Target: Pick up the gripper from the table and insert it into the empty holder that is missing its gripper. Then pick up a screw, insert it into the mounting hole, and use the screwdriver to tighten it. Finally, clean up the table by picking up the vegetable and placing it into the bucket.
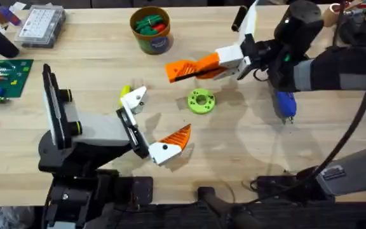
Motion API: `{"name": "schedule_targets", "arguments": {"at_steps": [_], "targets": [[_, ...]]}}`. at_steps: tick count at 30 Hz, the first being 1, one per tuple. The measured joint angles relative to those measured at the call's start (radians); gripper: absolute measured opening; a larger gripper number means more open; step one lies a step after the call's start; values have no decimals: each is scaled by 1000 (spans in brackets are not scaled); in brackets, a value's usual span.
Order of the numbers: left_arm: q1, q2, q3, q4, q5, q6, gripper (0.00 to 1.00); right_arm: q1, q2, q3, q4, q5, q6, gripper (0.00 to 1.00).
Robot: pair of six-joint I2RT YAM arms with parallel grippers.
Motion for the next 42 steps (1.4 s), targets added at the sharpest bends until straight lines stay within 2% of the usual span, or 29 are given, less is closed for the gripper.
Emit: {"name": "schedule_targets", "arguments": {"at_steps": [10,20,28,42], "targets": [[0,0,0,0,0,0,992,71,0,-26,2,0,29,6],[0,0,0,0,0,0,992,96,0,-135,2,0,7,6],[0,0,0,0,0,0,992,166,0,-136,10,0,2,6],[0,0,0,0,0,0,992,170,0,-99,10,0,3,6]]}}
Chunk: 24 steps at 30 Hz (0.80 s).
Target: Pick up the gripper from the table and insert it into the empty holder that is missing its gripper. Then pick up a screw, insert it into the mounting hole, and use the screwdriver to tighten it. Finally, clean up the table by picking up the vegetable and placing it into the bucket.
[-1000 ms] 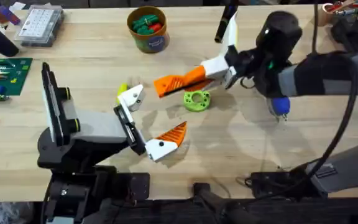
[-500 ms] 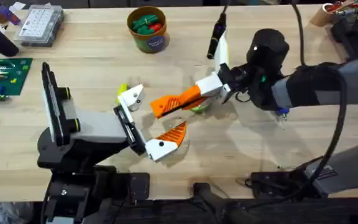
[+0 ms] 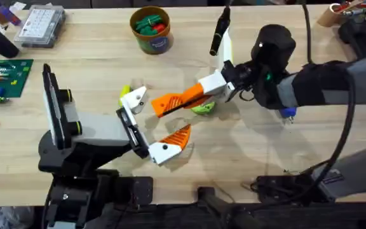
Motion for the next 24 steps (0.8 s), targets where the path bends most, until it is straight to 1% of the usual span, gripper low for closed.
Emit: {"name": "schedule_targets", "arguments": {"at_steps": [11,16,24], "targets": [[0,0,0,0,0,0,992,34,0,16,-9,0,1,6],[0,0,0,0,0,0,992,35,0,24,-41,0,1,6],[0,0,0,0,0,0,992,35,0,39,-44,0,0,6]]}}
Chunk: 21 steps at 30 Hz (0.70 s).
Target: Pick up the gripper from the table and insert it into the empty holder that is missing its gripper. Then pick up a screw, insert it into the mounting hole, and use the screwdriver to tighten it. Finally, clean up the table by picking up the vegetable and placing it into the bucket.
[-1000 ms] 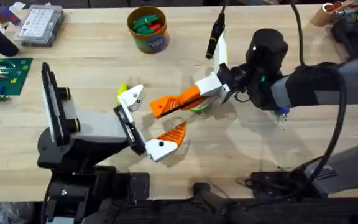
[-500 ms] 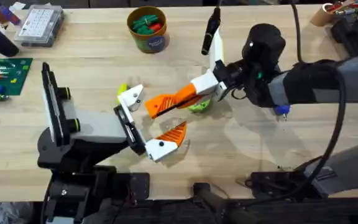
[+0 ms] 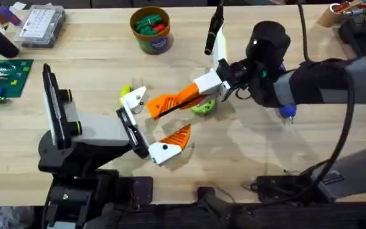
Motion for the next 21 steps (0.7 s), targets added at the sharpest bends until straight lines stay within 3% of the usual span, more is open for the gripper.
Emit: {"name": "schedule_targets", "arguments": {"at_steps": [21], "targets": [[0,0,0,0,0,0,992,1,33,29,-6,0,16,6]]}}
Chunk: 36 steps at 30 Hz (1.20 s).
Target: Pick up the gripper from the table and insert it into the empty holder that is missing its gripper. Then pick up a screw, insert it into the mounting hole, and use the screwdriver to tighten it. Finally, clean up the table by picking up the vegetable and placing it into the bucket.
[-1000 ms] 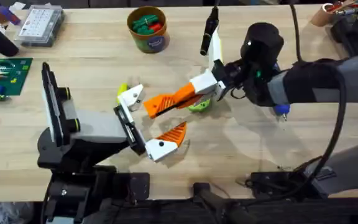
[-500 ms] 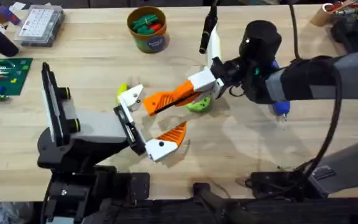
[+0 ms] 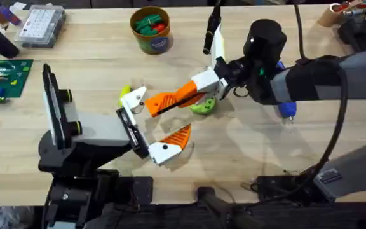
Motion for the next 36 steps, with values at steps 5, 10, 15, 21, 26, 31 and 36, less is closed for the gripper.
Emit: {"name": "schedule_targets", "arguments": {"at_steps": [5,10,15,21,26,31,36], "targets": [[0,0,0,0,0,0,992,1,0,1,-17,0,3,6],[0,0,0,0,0,0,992,12,0,3,-17,0,3,6],[0,0,0,0,0,0,992,19,0,4,-17,0,5,6],[0,0,0,0,0,0,992,19,0,4,-17,0,7,6],[0,0,0,0,0,0,992,19,0,13,-18,0,7,6],[0,0,0,0,0,0,992,19,0,26,-17,0,13,6],[0,0,0,0,0,0,992,19,9,29,-16,1,21,6]]}}
